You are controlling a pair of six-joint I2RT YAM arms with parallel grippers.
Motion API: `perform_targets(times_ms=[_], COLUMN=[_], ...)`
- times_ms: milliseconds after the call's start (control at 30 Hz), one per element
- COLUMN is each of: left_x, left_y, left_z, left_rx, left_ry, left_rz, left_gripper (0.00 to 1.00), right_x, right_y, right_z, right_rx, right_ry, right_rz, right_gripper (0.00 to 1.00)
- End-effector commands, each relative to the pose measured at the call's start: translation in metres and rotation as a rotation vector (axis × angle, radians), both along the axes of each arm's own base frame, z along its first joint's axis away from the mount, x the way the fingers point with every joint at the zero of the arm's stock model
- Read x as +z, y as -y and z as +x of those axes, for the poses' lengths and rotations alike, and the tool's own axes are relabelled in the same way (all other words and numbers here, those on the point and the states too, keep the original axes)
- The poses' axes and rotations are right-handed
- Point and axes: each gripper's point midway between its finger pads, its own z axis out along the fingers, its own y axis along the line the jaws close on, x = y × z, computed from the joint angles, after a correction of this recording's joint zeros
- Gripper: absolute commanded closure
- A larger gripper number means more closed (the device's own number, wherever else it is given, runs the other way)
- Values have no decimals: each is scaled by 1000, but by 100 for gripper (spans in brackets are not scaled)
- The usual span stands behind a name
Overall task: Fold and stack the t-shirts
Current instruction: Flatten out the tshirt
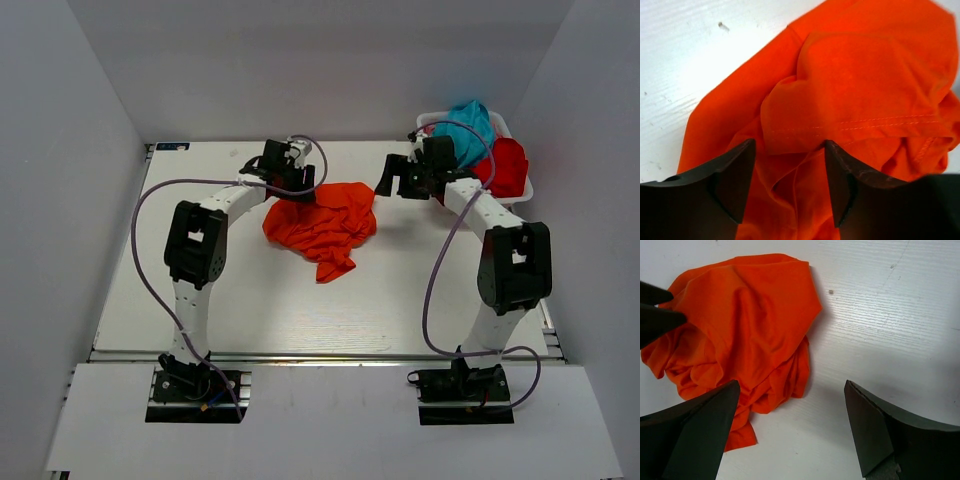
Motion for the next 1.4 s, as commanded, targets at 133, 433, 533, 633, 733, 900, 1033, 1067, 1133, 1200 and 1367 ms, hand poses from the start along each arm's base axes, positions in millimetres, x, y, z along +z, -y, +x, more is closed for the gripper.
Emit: perform_targets(times_ms=[133,433,533,633,733,900,1033,1067,1133,1200,1367], left_x=[0,36,63,79,85,91,97,101,104,110,157], left_y=[-5,-1,-2,-5,-8,-12,-12,-12,-13,-12,-23], left_z=[-8,-17,-23,-31,-34,-40,-40,-41,-42,-40,-28], left_rx=[-13,-50,-57,-51,-44,-37,-37,-37,-42,-42,7], left_ry=[-12,112,175,206,218,223,235,243,258,269,365], left_rz=[38,-33,-62,-81,-79,-75,-80,-83,-81,-85,-45], left_gripper=[62,100,100,100,100,100,100,100,100,100,100], right_x=[5,-19,-39,-47,-51,-57,-60,-61,-60,-51,29], right_y=[-5,-21,-19,-22,-35,-62,-79,-82,-89,-98,-91], right_z=[29,52,66,73,75,75,73,68,69,63,72], right_rx=[-46,-67,-128,-157,-130,-68,-25,-1,28,79,118], right_ry=[2,-41,-82,-105,-115,-127,-143,-163,-152,-146,52], right_rz=[5,-14,-60,-69,-14,72,132,158,188,230,184], right_gripper=[10,12,15,19,20,27,42,50,92,100,100])
